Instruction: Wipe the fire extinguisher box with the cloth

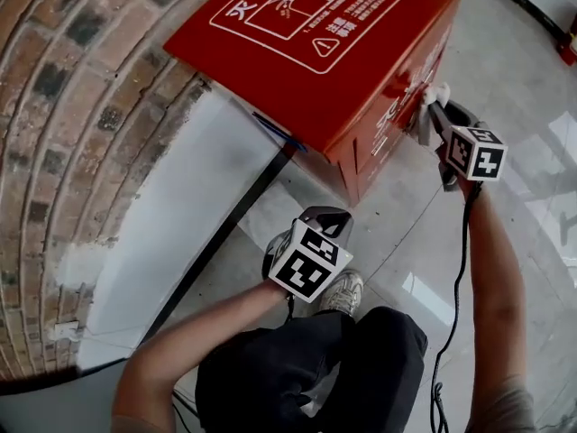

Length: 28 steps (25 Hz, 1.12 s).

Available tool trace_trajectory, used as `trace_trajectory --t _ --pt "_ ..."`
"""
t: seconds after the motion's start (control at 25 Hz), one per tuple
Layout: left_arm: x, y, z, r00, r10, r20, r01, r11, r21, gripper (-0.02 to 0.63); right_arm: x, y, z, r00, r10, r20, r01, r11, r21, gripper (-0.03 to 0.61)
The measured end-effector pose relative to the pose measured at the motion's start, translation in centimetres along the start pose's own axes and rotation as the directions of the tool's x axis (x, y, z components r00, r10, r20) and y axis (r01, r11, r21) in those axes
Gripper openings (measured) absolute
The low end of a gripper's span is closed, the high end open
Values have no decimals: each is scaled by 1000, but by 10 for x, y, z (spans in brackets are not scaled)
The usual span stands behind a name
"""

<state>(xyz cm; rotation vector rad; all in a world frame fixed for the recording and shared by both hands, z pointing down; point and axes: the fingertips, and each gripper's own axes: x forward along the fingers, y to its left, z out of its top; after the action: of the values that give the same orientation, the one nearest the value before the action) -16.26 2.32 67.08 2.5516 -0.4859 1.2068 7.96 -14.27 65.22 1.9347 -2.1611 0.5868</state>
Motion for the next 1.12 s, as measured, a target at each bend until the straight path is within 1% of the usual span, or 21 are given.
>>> trace_trajectory --t 0.16,0.28,0.36,0.4,0.52,0.64,0.76,0.88,0.96,1.12 --pt "-1 3 -10 1000 -20 -19 21 999 26 0 25 -37 -11 991 -119 -53 121 992 36 98" --pt "-2 12 -18 1000 -14 -27 14 1000 -10 0 35 -45 -25 978 -192 -84 201 973 112 97" --pt "1 14 -20 999 -16 -29 15 999 -37 0 38 -46 -42 972 -201 -123 219 962 160 97" --pt "2 13 -20 999 -19 -26 18 999 -42 0 39 -43 -50 972 -189 -141 212 963 168 96" --pt "5 8 -20 999 -29 -20 28 999 -40 0 35 -22 -64 979 -118 -167 144 977 159 95" --pt "7 4 -18 1000 -26 -16 25 998 -53 0 21 9 -68 989 -32 -147 56 986 160 95" --pt "7 0 -13 1000 -7 -11 7 999 -52 0 0 44 -68 992 41 -117 -25 990 140 92" --pt "6 -8 -6 1000 6 -5 -6 1000 -25 0 -23 86 -70 987 128 -93 -114 984 135 93" --pt "3 -14 -5 1000 15 -2 -15 1000 -6 0 -37 113 -72 981 175 -85 -165 980 113 93" --pt "-9 -22 -5 999 39 11 -39 999 -14 0 -58 155 -79 970 232 -77 -227 971 68 92"
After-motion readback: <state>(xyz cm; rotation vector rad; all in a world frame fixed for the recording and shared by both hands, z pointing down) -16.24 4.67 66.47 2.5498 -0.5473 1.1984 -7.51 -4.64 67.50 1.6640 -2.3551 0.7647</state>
